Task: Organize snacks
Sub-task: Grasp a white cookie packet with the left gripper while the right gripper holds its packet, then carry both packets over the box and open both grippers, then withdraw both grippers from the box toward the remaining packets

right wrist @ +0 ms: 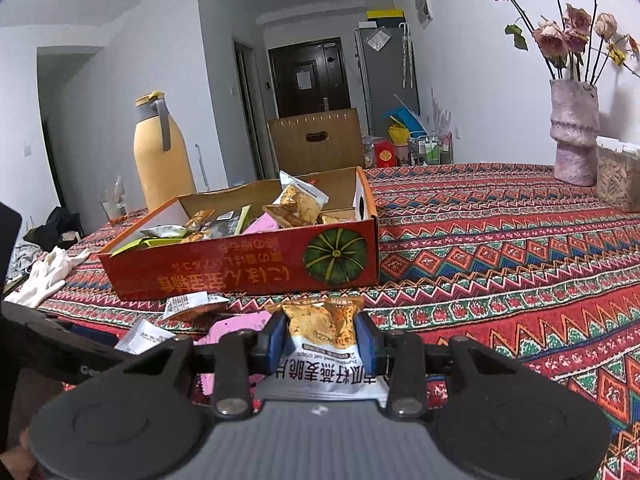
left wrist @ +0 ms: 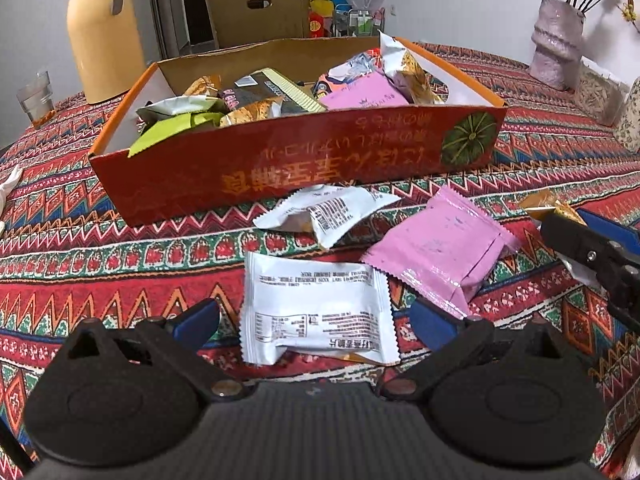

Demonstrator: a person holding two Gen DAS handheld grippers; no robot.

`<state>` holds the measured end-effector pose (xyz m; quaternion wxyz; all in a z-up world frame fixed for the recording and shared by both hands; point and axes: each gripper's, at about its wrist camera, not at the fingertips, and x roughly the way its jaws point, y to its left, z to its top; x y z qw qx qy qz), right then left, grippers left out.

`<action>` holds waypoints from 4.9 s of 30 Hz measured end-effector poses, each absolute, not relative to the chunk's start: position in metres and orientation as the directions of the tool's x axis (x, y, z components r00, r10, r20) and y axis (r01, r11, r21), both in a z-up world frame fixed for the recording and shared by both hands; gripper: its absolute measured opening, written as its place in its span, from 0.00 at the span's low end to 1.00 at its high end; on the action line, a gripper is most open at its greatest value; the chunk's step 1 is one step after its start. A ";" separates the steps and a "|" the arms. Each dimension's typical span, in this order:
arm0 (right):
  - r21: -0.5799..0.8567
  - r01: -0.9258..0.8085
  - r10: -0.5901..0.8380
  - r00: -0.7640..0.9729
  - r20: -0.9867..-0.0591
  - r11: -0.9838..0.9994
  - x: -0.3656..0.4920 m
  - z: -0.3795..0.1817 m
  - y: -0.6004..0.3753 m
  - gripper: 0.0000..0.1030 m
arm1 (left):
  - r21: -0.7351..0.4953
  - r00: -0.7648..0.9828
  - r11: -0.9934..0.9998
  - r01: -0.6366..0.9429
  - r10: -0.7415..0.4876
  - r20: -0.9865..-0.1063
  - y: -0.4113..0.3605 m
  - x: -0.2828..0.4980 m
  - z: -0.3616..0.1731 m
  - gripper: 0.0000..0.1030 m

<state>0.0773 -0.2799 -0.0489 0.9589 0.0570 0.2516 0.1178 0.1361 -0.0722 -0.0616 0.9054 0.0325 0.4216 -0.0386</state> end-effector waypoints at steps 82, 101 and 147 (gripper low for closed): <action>0.057 -0.276 0.278 0.894 -0.351 0.960 0.243 -0.010 -0.197 0.37 | -0.106 0.823 0.991 -0.079 0.005 -0.569 0.003 0.250 -0.001 0.57; 0.085 -0.226 0.242 0.917 -0.316 0.970 0.230 -0.008 -0.208 1.00 | -0.107 0.838 0.985 -0.136 0.057 -0.542 0.011 0.244 -0.001 1.00; 0.025 -0.352 0.282 0.704 -0.652 0.936 0.137 -0.056 -0.213 1.00 | -0.026 0.772 0.997 -0.076 0.043 -0.634 0.022 0.132 -0.010 1.00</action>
